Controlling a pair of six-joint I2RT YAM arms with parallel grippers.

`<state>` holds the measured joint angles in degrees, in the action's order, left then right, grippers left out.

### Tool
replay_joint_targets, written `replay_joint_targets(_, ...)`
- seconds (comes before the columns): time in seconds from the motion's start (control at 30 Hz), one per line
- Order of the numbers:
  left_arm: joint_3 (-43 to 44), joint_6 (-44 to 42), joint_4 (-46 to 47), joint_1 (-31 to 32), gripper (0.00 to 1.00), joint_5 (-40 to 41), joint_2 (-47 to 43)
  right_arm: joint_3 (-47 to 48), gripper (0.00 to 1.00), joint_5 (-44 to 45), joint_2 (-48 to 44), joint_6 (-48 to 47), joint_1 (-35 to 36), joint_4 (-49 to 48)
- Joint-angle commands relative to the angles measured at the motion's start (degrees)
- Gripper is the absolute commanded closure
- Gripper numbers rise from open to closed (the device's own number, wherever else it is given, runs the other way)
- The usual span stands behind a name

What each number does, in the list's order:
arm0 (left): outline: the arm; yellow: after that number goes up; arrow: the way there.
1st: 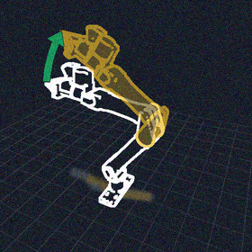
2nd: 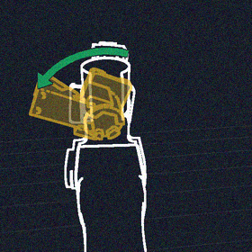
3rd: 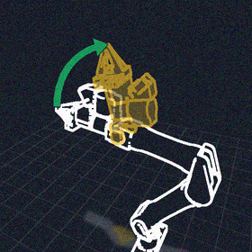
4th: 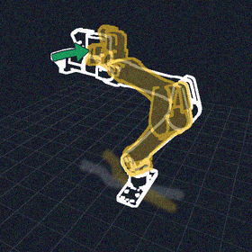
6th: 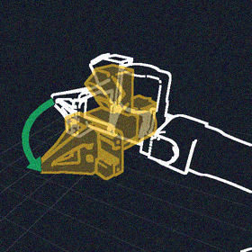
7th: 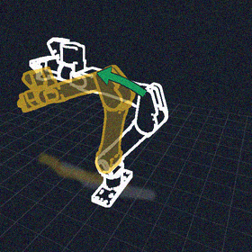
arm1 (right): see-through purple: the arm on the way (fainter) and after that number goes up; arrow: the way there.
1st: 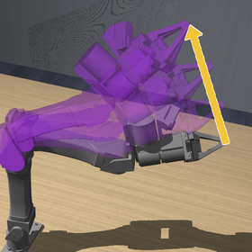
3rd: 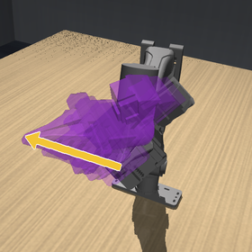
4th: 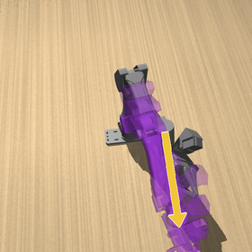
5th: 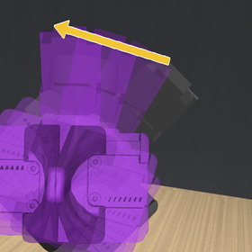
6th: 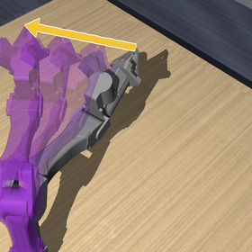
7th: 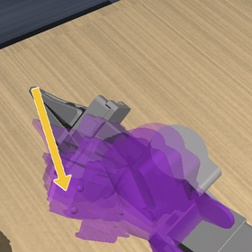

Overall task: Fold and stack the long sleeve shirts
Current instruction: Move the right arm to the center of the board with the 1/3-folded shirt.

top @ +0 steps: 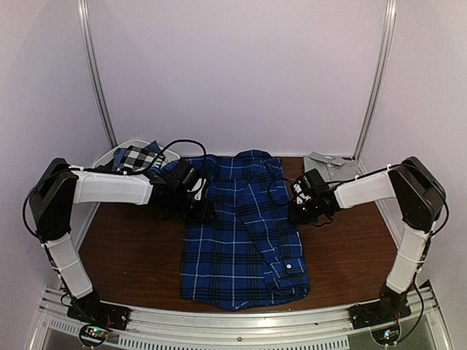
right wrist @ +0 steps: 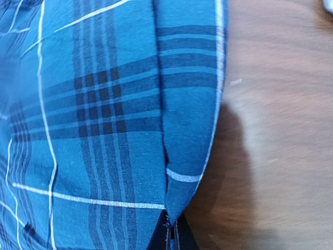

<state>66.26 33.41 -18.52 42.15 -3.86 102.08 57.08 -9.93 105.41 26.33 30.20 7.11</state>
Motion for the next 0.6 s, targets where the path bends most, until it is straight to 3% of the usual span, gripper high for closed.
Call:
replay_joint_targets(0.0,0.7,-0.2,0.9,2.2,0.45,-0.8,3.2,-1.6,1.0,4.5,-1.4,-2.1,-3.3,3.7)
replay_joint_targets(0.27,3.7,1.8,0.9,7.6,0.46,-2.1,8.7,-6.8,1.0,4.6,-4.8,-3.7,-8.2,3.1)
replay_joint_targets(0.57,0.7,3.3,0.9,11.9,0.47,-3.1,8.4,-9.9,0.96,4.7,-6.7,-4.6,-9.9,2.4)
